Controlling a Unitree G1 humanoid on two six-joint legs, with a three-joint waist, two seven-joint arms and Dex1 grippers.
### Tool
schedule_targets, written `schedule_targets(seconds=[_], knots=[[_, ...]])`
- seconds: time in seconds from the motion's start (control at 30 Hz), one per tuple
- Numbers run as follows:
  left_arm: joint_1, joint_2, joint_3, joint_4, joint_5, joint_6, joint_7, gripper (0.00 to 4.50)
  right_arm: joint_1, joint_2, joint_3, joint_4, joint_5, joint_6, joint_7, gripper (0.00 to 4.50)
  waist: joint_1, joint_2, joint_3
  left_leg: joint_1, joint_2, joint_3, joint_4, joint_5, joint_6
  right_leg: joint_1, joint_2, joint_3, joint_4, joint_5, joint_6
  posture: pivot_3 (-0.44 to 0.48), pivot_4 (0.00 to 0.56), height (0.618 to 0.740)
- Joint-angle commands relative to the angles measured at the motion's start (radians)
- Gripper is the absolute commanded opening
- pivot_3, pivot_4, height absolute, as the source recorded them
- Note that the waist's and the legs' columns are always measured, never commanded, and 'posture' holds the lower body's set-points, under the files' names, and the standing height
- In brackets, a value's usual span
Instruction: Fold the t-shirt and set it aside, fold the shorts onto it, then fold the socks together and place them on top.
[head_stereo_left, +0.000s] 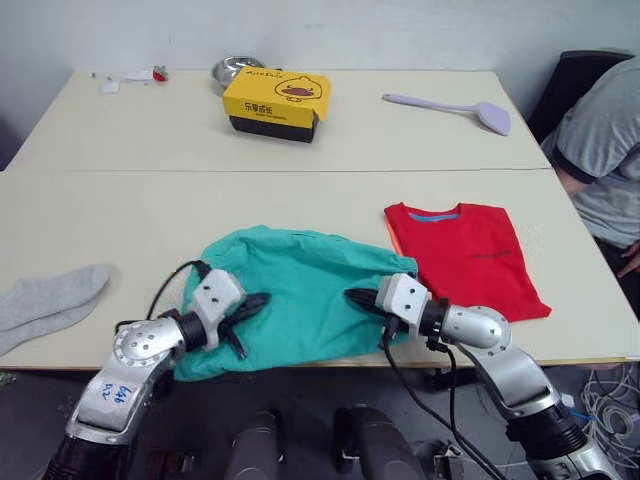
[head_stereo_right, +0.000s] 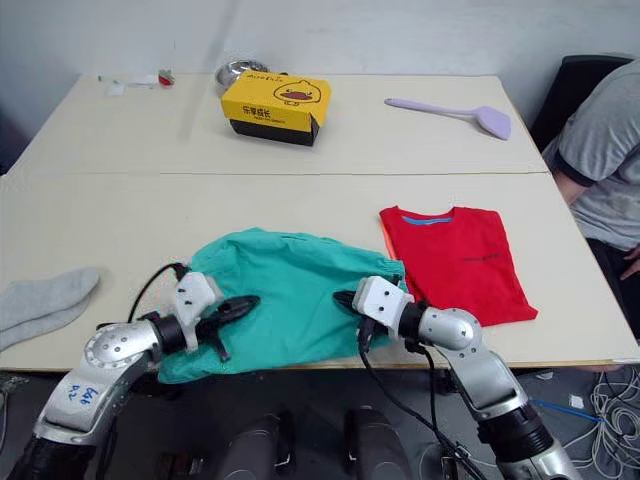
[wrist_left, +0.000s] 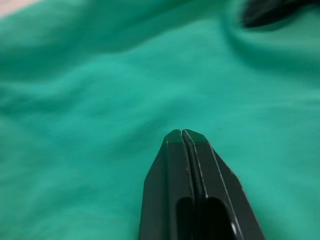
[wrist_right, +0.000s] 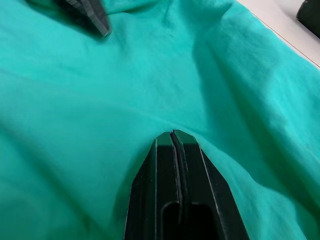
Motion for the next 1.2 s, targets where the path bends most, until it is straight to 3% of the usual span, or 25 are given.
schedule_targets(seconds=[0.03, 0.3, 0.4, 0.53, 0.63, 0.73, 0.87, 1.03, 1.2], knots=[[-0.024, 0.015, 0.108, 0.129, 0.059, -0.111, 0.055, 0.03, 0.003, -0.006, -0.062, 0.02, 0.033, -0.05, 0.009, 0.0, -0.001, 0.0, 0.0, 0.0, 0.0, 0.0, 0.0, 0.001, 0.0, 0.0, 0.0, 0.0, 0.0, 0.0, 0.0, 0.0, 0.15, 0.74], [-0.098, -0.012, 0.197, 0.346, 0.027, -0.26, 0.044, 0.03, 0.04, 0.002, -0.119, 0.105, 0.009, -0.21, -0.031, 0.0, 0.002, -0.001, -0.001, 0.0, 0.0, 0.0, -0.001, 0.001, 0.0, 0.0, 0.0, -0.001, 0.0, 0.001, 0.0, 0.0, 0.15, 0.74], [-0.129, -0.032, 0.239, 0.305, -0.084, -0.278, -0.033, 0.03, 0.036, 0.039, -0.162, 0.066, 0.09, -0.224, -0.037, 0.0, 0.001, -0.002, -0.001, -0.001, 0.0, 0.0, -0.001, 0.001, 0.0, 0.0, -0.001, -0.001, 0.0, 0.001, 0.001, 0.0, 0.15, 0.74], [-0.133, 0.018, 0.226, 0.163, -0.258, -0.201, -0.245, 0.03, 0.026, 0.055, -0.149, -0.024, 0.212, -0.174, 0.037, 0.0, -0.004, -0.002, -0.001, -0.001, 0.0, 0.0, -0.001, 0.002, 0.0, 0.0, 0.0, -0.001, 0.001, 0.002, 0.002, 0.0, 0.15, 0.74], [-0.141, 0.057, 0.15, 0.113, -0.24, -0.152, -0.314, 0.03, 0.005, 0.06, -0.122, -0.015, 0.176, -0.156, 0.028, 0.0, -0.005, -0.001, -0.001, 0.0, 0.001, 0.0, -0.001, 0.002, -0.002, 0.0, 0.001, -0.001, 0.001, 0.002, 0.002, 0.0, 0.15, 0.74], [-0.21, 0.008, 0.055, 0.137, -0.174, -0.138, -0.284, 0.03, -0.055, 0.075, -0.084, 0.107, -0.002, -0.243, -0.059, 0.0, -0.002, -0.001, -0.001, 0.001, 0.0, 0.0, -0.001, 0.003, -0.002, 0.001, 0.0, -0.001, 0.002, 0.002, 0.002, 0.0, 0.15, 0.74], [-0.277, -0.067, -0.009, 0.237, -0.062, -0.174, -0.206, 0.03, -0.119, 0.122, -0.04, 0.229, -0.109, -0.261, -0.13, 0.0, -0.001, -0.001, -0.001, 0.001, -0.001, 0.001, -0.001, 0.005, 0.0, 0.001, 0.0, -0.001, 0.001, 0.004, 0.001, 0.0, 0.15, 0.74], [-0.271, -0.125, -0.013, 0.29, 0.0, -0.177, -0.122, 0.03, -0.115, 0.162, -0.049, 0.242, -0.119, -0.2, -0.175, 0.0, -0.004, -0.001, -0.001, -0.001, 0.001, 0.001, -0.002, 0.006, -0.004, -0.002, 0.001, 0.0, 0.001, 0.003, 0.001, 0.0, 0.15, 0.74], [-0.237, -0.142, 0.056, 0.374, 0.052, -0.192, 0.006, 0.03, -0.069, 0.13, -0.111, 0.208, -0.103, -0.138, -0.204, 0.0, -0.001, -0.002, -0.001, -0.001, 0.0, 0.001, -0.001, 0.005, -0.003, -0.001, 0.001, 0.0, 0.001, 0.002, 0.002, 0.0, 0.15, 0.74]])
